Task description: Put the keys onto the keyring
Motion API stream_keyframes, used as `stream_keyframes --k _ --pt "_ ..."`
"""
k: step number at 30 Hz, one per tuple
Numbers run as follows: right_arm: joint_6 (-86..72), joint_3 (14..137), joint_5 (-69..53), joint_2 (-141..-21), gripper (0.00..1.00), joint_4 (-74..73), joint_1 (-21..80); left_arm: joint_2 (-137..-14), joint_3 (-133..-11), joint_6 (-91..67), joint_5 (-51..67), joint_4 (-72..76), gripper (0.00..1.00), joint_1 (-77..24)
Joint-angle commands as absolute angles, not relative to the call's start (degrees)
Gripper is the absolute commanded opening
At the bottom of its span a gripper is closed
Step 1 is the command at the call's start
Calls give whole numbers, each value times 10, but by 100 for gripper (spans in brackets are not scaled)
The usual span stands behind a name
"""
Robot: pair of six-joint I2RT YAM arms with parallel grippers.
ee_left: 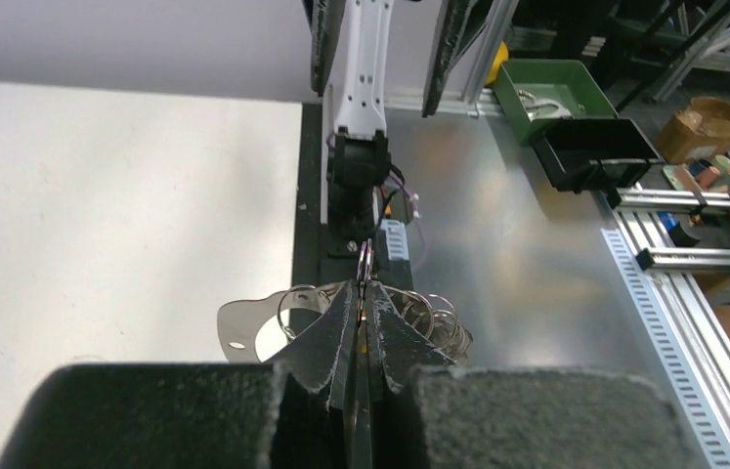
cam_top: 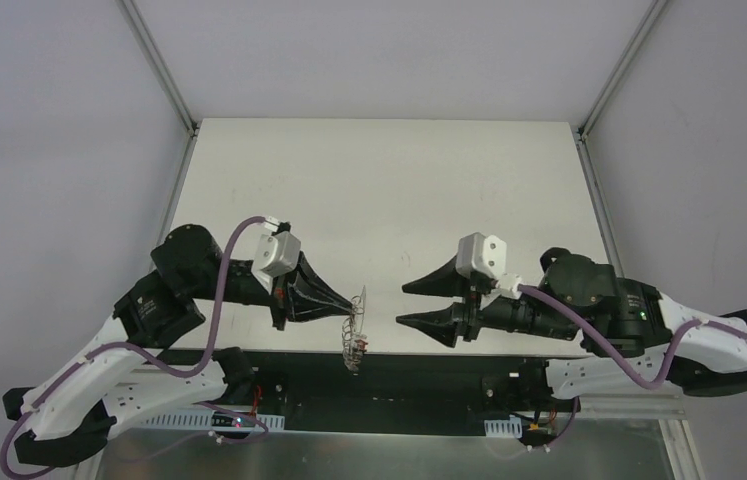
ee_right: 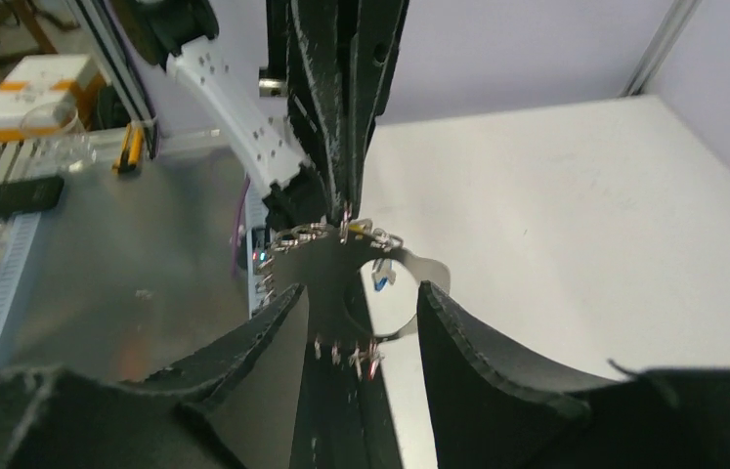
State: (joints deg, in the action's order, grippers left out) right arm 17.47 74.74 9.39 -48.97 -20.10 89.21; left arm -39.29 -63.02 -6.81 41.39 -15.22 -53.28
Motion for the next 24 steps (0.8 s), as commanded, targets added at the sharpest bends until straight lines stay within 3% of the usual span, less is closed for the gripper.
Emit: stream_keyframes --k 1,9,24 --pt "115 802 63 -528 48 -392 891 -411 -660 -47 444 -195 0 -534" --pt "94 851 -4 -602 47 -462 867 -440 -666 -29 457 -272 0 -535" --pt "74 919 -166 -704 43 -456 758 -454 -655 11 442 -326 0 -535"
